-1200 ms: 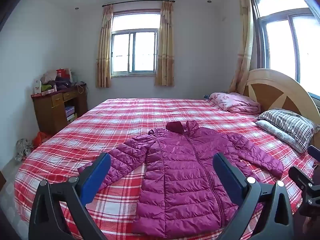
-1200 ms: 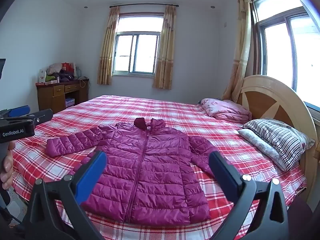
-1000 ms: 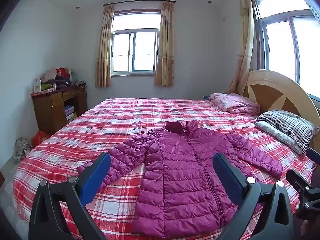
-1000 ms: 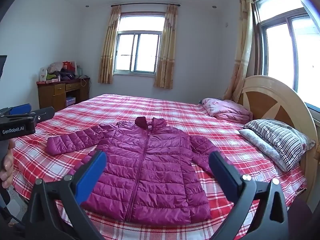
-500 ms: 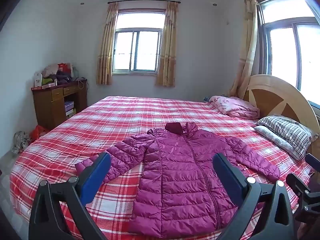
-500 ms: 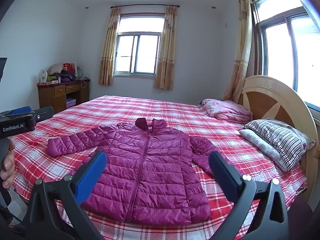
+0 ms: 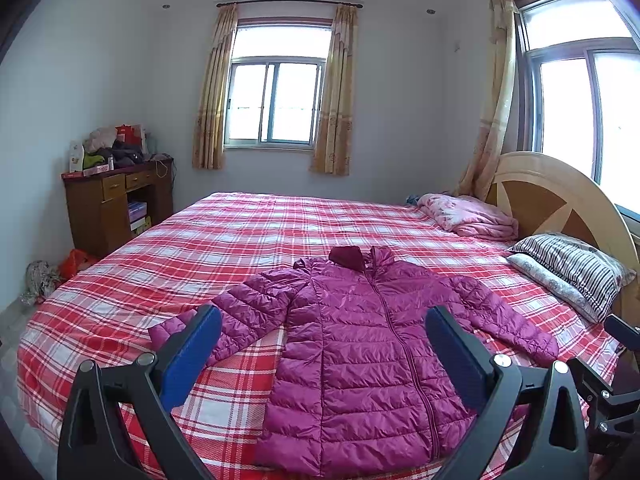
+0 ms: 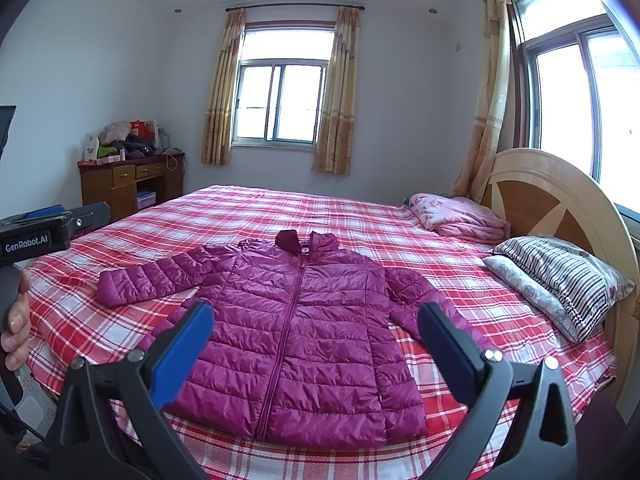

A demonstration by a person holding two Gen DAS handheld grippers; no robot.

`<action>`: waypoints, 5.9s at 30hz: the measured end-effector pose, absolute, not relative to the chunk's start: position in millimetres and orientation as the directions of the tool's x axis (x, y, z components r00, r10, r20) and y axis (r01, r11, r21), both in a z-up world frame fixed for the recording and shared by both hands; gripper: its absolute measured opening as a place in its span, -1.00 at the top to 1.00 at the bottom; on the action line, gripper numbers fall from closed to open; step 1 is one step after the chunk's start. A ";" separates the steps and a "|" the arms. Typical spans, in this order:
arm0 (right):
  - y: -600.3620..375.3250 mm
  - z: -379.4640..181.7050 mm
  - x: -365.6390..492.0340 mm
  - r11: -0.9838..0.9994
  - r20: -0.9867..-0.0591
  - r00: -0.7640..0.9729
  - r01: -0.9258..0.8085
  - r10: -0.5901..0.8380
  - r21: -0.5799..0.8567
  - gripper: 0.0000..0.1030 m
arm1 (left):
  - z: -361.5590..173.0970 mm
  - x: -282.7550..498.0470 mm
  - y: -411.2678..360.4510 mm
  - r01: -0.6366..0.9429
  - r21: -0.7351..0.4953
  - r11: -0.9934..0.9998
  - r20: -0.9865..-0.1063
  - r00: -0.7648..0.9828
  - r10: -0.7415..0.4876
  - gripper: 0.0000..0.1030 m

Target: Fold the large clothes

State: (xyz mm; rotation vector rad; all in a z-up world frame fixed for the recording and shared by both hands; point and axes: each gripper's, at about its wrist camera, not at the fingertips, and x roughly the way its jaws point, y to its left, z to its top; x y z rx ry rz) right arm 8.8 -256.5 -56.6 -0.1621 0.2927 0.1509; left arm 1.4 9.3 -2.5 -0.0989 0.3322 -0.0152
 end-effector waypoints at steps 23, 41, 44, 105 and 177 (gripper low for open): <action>-257.0 -55.8 6.8 0.974 -0.290 0.949 -0.171 0.122 -0.149 -1.00 | -2.7 1.2 9.3 -0.012 -0.091 0.996 -0.326 0.945 -0.018 -0.98; -257.4 -56.1 7.2 0.974 -0.291 0.949 -0.171 0.123 -0.148 -1.00 | -5.9 0.6 10.4 -0.013 -0.084 0.996 -0.331 0.944 -0.015 -0.98; -257.3 -56.2 7.1 0.974 -0.290 0.949 -0.170 0.122 -0.147 -1.00 | -6.1 0.7 9.8 -0.015 -0.081 0.997 -0.331 0.943 -0.013 -0.98; -574.8 -214.7 218.7 0.835 -0.740 0.668 0.450 -0.078 0.318 0.18 | -210.7 243.7 36.2 -0.116 -0.024 0.993 -0.767 0.640 0.056 -0.98; -161.2 -187.3 357.4 0.925 -0.669 0.706 -0.374 0.234 -0.072 0.74 | -158.2 209.3 100.0 -0.232 0.089 0.969 -0.569 0.786 0.240 -0.98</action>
